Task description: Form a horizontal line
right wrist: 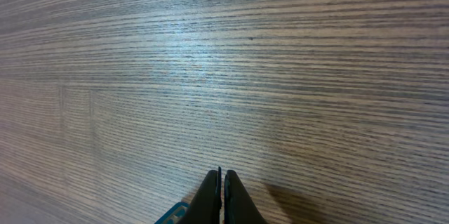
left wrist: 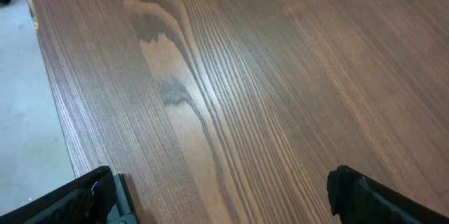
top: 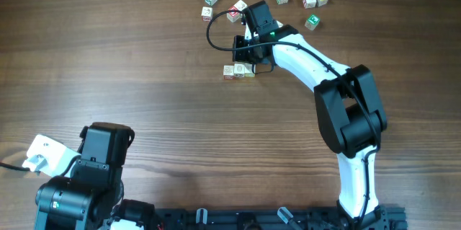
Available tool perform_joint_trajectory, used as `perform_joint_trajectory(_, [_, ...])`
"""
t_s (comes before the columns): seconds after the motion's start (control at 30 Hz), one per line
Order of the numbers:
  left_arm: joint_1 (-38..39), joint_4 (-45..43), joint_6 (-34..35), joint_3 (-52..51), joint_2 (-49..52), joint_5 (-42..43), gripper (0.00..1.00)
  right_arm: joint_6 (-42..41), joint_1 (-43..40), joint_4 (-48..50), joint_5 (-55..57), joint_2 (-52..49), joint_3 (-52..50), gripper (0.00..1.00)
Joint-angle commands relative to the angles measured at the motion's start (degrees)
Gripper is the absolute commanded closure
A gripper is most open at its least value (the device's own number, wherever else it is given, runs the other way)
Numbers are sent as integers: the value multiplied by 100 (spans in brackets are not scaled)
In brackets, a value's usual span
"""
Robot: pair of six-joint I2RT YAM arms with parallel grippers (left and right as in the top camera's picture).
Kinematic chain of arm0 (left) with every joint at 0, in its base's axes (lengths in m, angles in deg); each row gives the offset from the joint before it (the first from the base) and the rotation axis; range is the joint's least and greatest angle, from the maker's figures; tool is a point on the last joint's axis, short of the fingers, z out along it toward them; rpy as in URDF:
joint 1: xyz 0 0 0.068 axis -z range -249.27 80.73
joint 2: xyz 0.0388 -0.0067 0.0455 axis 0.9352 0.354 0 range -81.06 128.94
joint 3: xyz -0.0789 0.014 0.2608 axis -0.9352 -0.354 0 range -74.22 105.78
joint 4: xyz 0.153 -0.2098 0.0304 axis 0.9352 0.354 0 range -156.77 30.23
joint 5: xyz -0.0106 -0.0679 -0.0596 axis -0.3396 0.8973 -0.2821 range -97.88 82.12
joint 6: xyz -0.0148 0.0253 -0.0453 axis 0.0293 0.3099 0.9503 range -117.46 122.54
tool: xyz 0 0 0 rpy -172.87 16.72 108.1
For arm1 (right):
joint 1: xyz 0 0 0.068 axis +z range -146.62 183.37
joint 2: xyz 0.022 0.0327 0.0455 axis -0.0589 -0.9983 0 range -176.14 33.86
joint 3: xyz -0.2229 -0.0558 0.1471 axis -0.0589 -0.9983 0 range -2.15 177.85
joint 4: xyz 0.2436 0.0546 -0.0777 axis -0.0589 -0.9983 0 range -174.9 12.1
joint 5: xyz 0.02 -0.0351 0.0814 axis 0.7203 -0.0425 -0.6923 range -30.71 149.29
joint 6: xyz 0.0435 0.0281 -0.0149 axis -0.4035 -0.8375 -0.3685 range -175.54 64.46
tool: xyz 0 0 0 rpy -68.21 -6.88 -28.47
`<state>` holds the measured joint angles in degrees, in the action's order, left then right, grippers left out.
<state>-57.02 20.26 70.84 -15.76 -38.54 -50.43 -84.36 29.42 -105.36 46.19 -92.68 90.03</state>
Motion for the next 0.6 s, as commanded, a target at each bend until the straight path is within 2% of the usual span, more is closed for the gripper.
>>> perform_joint_trajectory(0.0, [-48,4,118,-11,-20,-33,0,-122,4,-48,-90,-107,92,95])
perform_joint_trajectory(0.57, [-48,4,118,-11,-20,-35,0,-273,4,-216,-101,-107,92,96])
